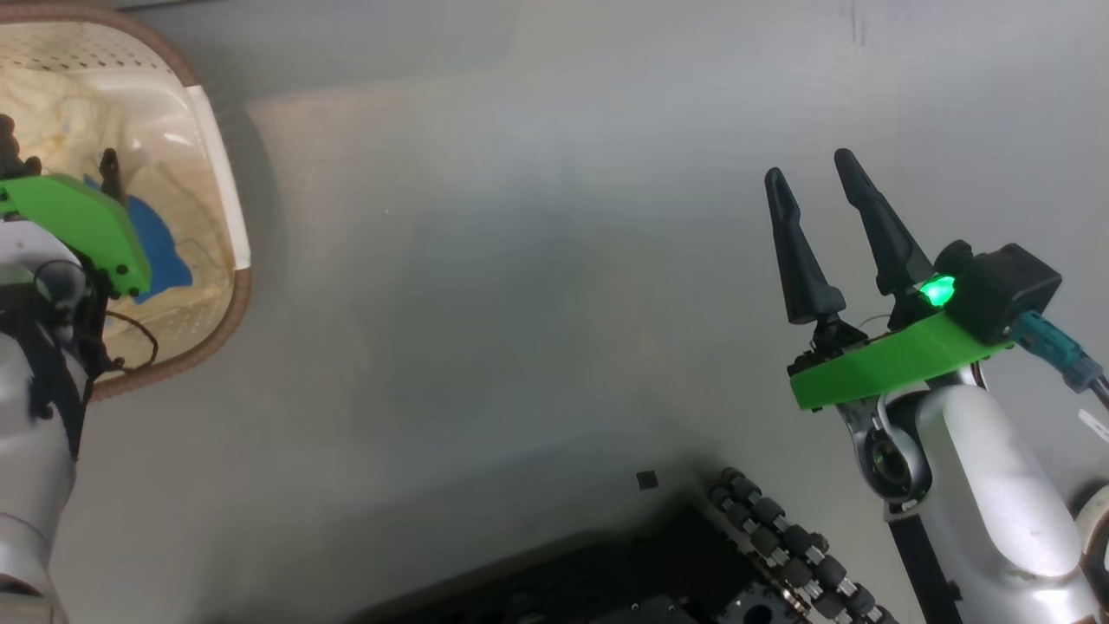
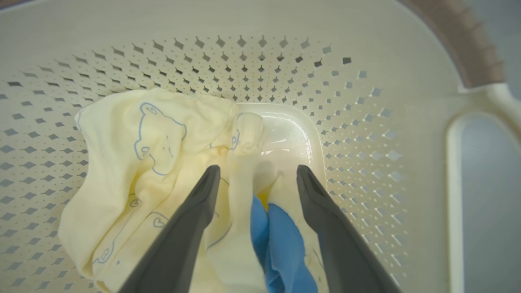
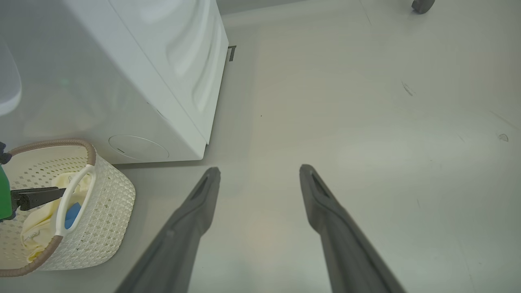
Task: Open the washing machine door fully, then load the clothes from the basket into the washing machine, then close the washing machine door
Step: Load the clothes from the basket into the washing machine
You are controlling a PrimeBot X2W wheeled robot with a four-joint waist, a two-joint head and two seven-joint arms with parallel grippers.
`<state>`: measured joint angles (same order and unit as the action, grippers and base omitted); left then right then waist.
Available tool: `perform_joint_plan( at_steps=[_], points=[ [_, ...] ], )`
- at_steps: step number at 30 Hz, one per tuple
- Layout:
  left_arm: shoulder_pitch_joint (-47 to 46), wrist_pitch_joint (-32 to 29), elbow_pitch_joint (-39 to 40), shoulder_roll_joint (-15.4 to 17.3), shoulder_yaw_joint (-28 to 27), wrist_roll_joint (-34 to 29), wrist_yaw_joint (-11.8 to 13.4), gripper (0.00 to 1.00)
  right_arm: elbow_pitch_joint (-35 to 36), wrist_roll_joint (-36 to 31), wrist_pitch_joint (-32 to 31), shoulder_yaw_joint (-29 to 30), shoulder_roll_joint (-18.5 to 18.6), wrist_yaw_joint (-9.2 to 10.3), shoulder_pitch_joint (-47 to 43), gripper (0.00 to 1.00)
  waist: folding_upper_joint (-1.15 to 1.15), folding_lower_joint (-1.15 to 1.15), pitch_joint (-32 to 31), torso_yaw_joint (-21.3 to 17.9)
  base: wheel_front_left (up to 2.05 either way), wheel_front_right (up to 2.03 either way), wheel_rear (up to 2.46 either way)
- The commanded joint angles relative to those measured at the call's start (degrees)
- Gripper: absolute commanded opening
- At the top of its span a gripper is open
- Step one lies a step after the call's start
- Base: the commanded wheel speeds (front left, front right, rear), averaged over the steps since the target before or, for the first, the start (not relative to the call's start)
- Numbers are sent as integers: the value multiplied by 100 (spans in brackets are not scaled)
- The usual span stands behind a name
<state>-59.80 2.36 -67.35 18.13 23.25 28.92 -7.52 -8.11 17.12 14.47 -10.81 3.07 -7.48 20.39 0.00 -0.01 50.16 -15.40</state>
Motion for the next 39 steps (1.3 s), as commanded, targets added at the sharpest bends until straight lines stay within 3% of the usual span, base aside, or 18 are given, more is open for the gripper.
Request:
perform_joint_plan(
  at_steps=[1, 11, 22, 23, 24, 25, 39],
  points=[
    [-29, -36, -8, 291, -58, 31, 3, 100, 184, 40, 51, -100, -16, -1, -87, 100, 0, 1, 195, -103, 0, 0, 0],
    [-417, -478, -495, 300, 245, 68, 5, 100, 376, -18, 52, -80, -18, -1, -247, 100, 0, 1, 477, -75, 0, 0, 0],
    [-493, -812, -631, 220, 238, 194, 170, 100, 559, -166, 52, -103, -19, -1, -467, 100, 0, 1, 531, -59, 0, 0, 0],
    [-490, -863, -635, 208, 243, 205, 170, 49, 565, -173, 52, -108, -19, -1, -477, 100, 0, 1, 530, -59, 0, 0, 0],
    [-491, -878, -638, 202, 252, 206, 173, 20, 573, -175, 52, -111, -19, -1, -481, 100, 0, 1, 529, -61, 0, 0, 0],
    [-492, -877, -641, 194, 253, 215, 178, 0, 581, -173, 52, -112, -19, -1, -480, 100, 0, 1, 528, -64, 0, 0, 0],
    [-429, -803, -656, 178, 156, 454, 171, 0, 627, -196, 52, -143, -19, -1, -222, 100, 0, 1, 376, -35, 0, 0, 0]
  ],
)
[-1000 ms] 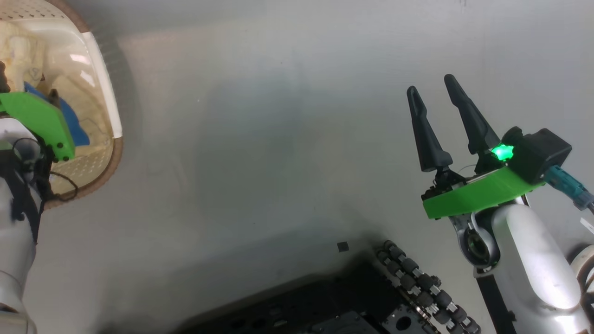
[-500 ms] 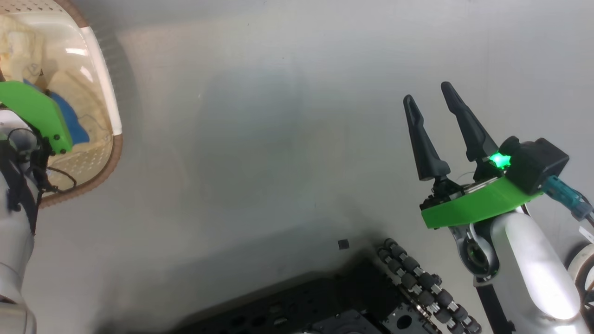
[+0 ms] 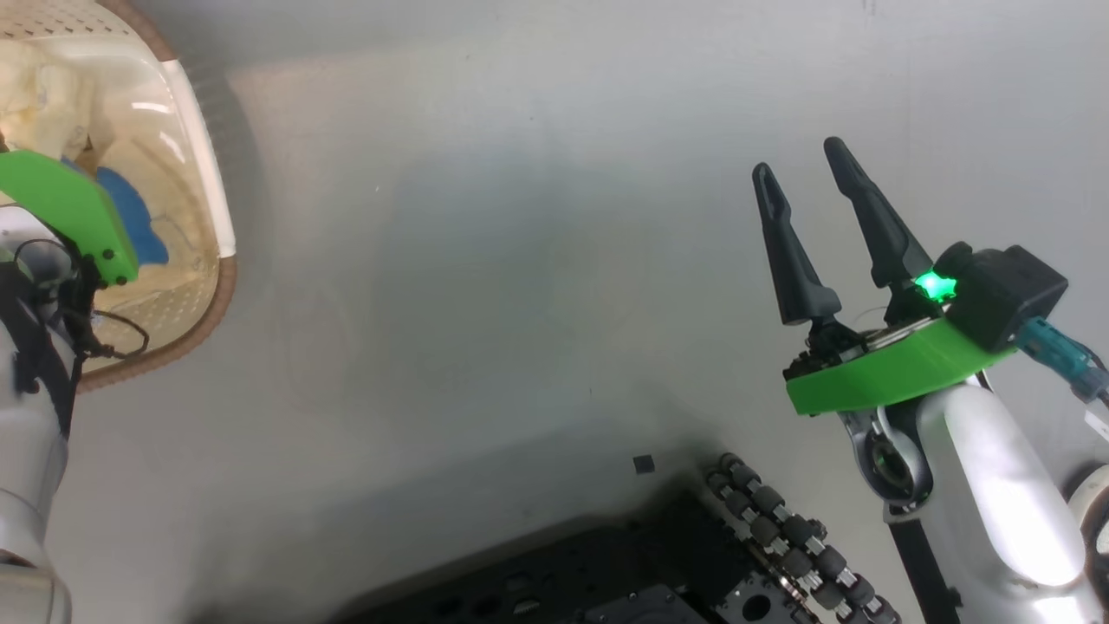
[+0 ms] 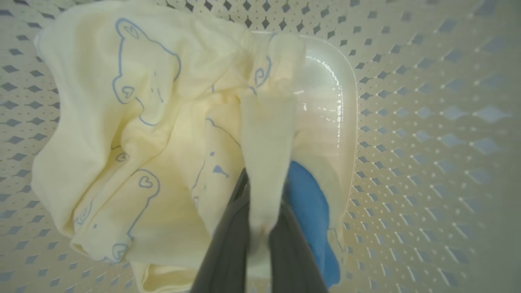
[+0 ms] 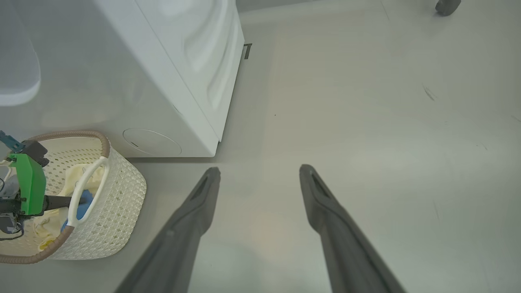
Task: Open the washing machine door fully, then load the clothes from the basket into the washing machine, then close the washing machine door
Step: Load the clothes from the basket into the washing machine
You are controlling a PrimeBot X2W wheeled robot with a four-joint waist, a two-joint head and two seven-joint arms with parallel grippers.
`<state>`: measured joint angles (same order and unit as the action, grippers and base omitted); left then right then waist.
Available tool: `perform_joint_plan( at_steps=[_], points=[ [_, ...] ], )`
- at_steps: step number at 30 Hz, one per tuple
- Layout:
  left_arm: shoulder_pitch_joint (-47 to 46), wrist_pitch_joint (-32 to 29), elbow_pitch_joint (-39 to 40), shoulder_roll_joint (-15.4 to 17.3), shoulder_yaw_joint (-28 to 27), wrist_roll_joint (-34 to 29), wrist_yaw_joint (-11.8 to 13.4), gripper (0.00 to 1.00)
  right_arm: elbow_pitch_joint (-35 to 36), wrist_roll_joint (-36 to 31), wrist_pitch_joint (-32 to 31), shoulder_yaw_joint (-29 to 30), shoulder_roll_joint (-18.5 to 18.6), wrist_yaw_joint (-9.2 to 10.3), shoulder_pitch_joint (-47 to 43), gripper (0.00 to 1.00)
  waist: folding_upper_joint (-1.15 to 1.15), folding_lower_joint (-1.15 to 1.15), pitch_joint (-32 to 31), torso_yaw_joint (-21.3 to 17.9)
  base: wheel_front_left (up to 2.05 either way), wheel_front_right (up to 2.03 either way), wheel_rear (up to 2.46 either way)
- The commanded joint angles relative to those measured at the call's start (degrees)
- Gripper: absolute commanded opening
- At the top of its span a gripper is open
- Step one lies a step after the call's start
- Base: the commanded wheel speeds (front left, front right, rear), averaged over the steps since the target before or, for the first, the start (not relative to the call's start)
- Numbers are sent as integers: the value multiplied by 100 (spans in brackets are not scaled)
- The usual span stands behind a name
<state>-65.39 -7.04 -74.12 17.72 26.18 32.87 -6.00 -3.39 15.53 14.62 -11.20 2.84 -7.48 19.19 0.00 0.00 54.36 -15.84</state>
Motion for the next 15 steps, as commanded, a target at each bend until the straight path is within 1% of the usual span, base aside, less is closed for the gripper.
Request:
perform_joint_plan(
  at_steps=[1, 6, 9, 15],
  points=[
    [129, 136, 21, 220, -137, 60, 20, 0, 154, -37, 38, -103, 4, -1, -102, 100, 0, 0, -44, 9, 0, 0, 0],
    [223, 628, 20, 195, -136, 93, -23, 0, 96, -67, 38, -100, 4, -1, 97, 100, 0, 0, -202, 89, 0, 0, 0],
    [377, 854, 20, 117, -109, 120, -63, 0, 16, -134, 38, -64, 4, -1, 165, 100, 0, 0, -466, 217, 0, 0, 0],
    [719, 1257, 23, 60, -26, 161, -120, 0, -145, -209, 38, -75, 4, -1, 196, 100, 0, 0, -1025, 392, 0, 0, 0]
  ],
)
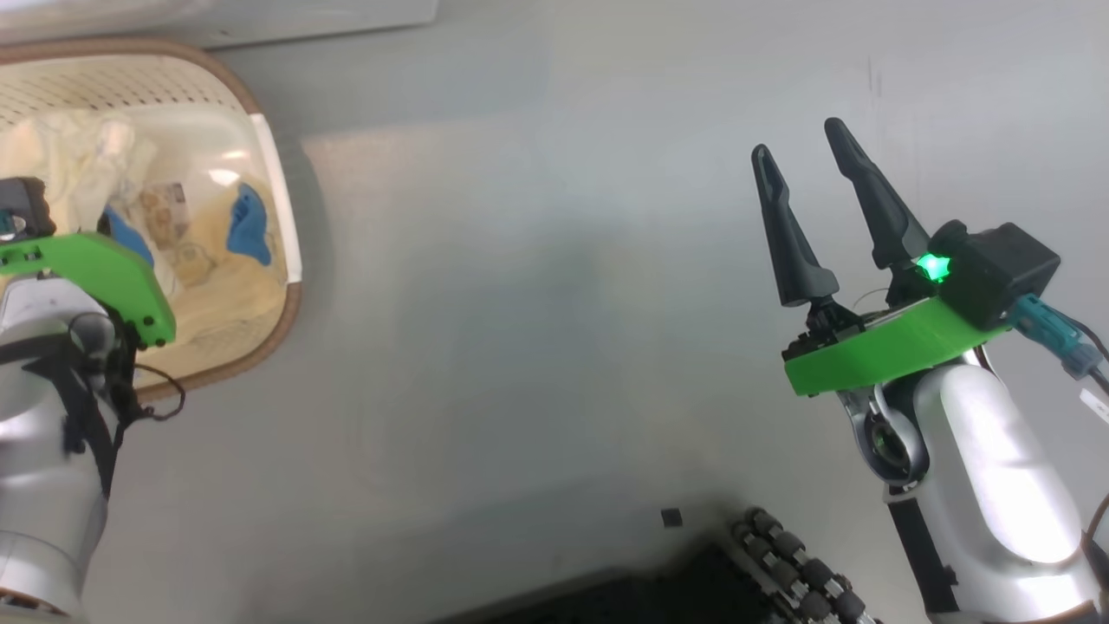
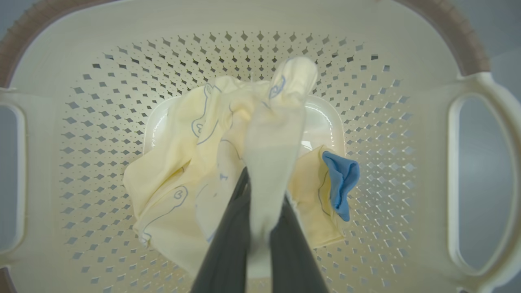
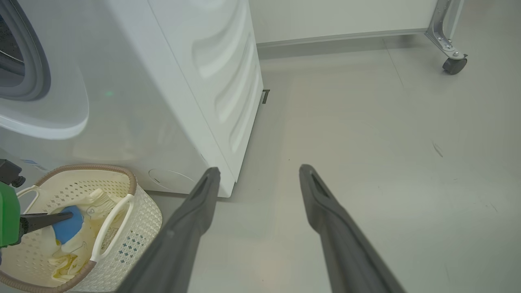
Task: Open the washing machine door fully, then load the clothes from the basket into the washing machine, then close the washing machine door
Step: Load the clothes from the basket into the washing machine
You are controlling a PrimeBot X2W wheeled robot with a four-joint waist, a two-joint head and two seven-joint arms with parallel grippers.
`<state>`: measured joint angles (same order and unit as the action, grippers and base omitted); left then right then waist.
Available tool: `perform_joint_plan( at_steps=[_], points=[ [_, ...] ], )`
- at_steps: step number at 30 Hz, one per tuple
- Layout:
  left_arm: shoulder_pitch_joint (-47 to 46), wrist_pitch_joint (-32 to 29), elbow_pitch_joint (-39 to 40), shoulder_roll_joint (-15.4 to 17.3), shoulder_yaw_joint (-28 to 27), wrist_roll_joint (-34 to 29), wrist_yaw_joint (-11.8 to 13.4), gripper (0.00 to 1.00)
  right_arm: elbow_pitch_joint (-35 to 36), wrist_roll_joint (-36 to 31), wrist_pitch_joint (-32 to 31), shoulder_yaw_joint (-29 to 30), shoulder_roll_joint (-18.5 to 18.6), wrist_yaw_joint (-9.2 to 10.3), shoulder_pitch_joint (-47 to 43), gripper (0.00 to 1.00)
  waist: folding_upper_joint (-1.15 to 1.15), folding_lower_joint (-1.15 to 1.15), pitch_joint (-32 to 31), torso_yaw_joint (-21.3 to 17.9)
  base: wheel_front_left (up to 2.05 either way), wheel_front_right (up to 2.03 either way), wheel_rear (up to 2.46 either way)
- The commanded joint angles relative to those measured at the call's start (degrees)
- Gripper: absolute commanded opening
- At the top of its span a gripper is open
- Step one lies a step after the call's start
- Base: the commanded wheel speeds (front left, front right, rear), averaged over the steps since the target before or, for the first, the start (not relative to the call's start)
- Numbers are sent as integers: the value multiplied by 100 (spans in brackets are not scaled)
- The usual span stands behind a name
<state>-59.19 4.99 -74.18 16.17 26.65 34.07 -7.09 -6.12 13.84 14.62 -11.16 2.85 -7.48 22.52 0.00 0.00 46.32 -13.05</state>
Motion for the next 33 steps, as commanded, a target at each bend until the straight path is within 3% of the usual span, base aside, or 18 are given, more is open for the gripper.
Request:
perform_joint_plan(
  at_steps=[1, 14, 19, 33],
  points=[
    [163, 116, 35, 207, -41, 37, -19, 0, 105, -43, 38, -70, 3, -1, -146, 100, 0, 0, -327, 151, 0, 0, 0],
    [860, 935, 408, 384, 166, 73, -38, 0, -174, 20, 38, -109, 82, -1, -308, 100, 0, 0, -1453, 462, 0, 0, 0],
    [1169, 996, 1021, 464, -67, 129, -24, 0, -258, 56, 38, -177, 105, -1, -382, 100, 0, 0, -1814, 547, 0, 0, 0],
    [2596, 1000, 3835, 782, -942, -797, 758, 0, -496, 200, 38, -272, 103, -1, -593, 100, 0, 0, -2628, 671, 0, 0, 0]
  ],
)
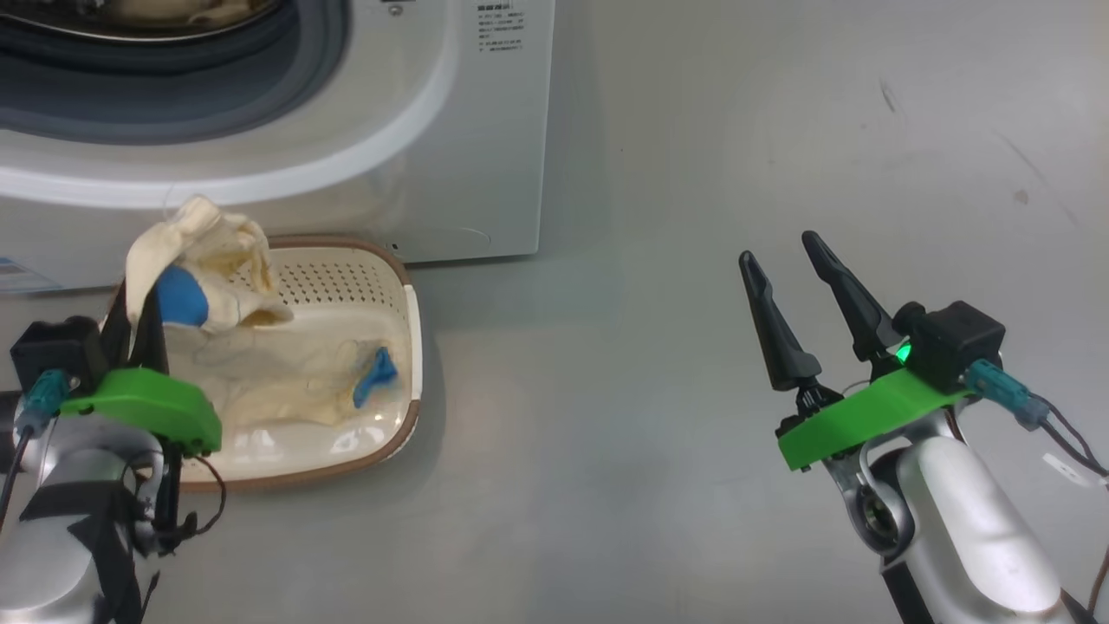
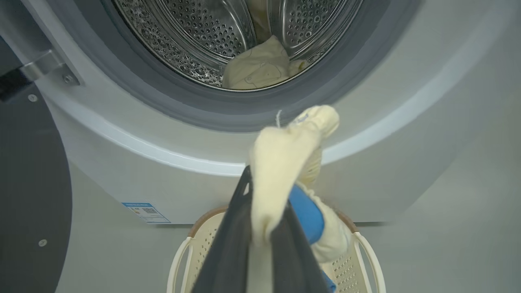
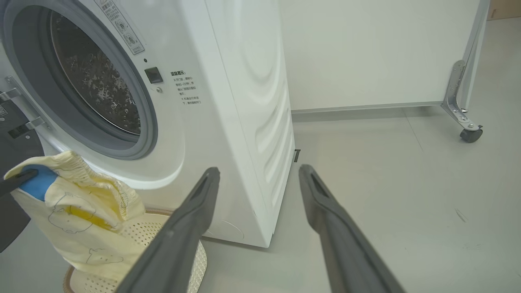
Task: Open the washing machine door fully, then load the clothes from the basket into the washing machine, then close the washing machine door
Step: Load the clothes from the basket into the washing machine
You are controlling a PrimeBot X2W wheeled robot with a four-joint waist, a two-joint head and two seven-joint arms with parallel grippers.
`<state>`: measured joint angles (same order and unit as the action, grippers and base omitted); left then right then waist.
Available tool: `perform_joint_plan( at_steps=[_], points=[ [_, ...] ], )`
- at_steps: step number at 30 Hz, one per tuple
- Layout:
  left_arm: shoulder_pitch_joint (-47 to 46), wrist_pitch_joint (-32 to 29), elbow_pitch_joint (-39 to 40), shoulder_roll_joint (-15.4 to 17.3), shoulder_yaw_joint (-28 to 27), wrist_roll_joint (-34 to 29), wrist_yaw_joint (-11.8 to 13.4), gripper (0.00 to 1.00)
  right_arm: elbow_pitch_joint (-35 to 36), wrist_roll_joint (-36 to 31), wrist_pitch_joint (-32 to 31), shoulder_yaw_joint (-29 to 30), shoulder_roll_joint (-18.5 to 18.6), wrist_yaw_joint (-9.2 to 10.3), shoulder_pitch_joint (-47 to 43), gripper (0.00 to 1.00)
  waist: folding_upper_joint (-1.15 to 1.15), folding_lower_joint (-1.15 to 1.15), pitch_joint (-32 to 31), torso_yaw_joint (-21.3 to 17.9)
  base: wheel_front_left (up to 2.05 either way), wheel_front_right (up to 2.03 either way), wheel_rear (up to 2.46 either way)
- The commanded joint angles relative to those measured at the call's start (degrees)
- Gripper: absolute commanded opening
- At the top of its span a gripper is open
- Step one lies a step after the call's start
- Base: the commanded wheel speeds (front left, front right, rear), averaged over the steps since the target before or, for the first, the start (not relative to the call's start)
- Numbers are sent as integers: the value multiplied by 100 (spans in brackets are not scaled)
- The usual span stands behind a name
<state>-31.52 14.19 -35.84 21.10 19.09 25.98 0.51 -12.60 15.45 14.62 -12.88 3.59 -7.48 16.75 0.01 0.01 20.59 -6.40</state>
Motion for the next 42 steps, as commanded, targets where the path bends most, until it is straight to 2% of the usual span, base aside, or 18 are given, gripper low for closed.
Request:
perform_joint_plan(
  at_steps=[1, 6, 13, 25, 33, 38, 42],
  points=[
    [-52, 80, 198, 300, -264, -44, 39, 0, 138, 48, 38, -100, 27, -1, -33, 100, -1, -1, -112, 3, 0, 0, 0],
    [531, 80, 1060, 303, -597, -298, 198, 0, 96, 79, 38, -53, 21, -1, -151, 100, -1, -1, -367, 7, 0, 0, 0],
    [1279, 80, 1903, 112, -940, -478, 273, 0, 45, 112, 38, 3, 10, -1, -311, 100, -1, -1, -716, 75, 0, 0, 0],
    [1991, 81, 2560, -386, -1204, -679, 108, 0, -71, 170, 38, -25, 7, -1, -547, 100, -1, -1, -1243, 226, 0, 0, 0],
    [1763, 81, 2873, -559, -1705, -598, -85, 0, -18, 164, 38, -62, 2, -1, -488, 100, -1, -1, -949, 144, 0, 0, 0],
    [1206, 81, 2791, -516, -1997, -469, -290, 0, 39, 149, 38, -100, -4, -1, -364, 100, -1, -1, -586, 19, 0, 0, 0],
    [758, 81, 2695, -334, -2121, -518, -369, 0, 65, 157, 38, -121, -13, -1, -273, 100, -1, -1, -336, -94, 0, 0, 0]
  ],
)
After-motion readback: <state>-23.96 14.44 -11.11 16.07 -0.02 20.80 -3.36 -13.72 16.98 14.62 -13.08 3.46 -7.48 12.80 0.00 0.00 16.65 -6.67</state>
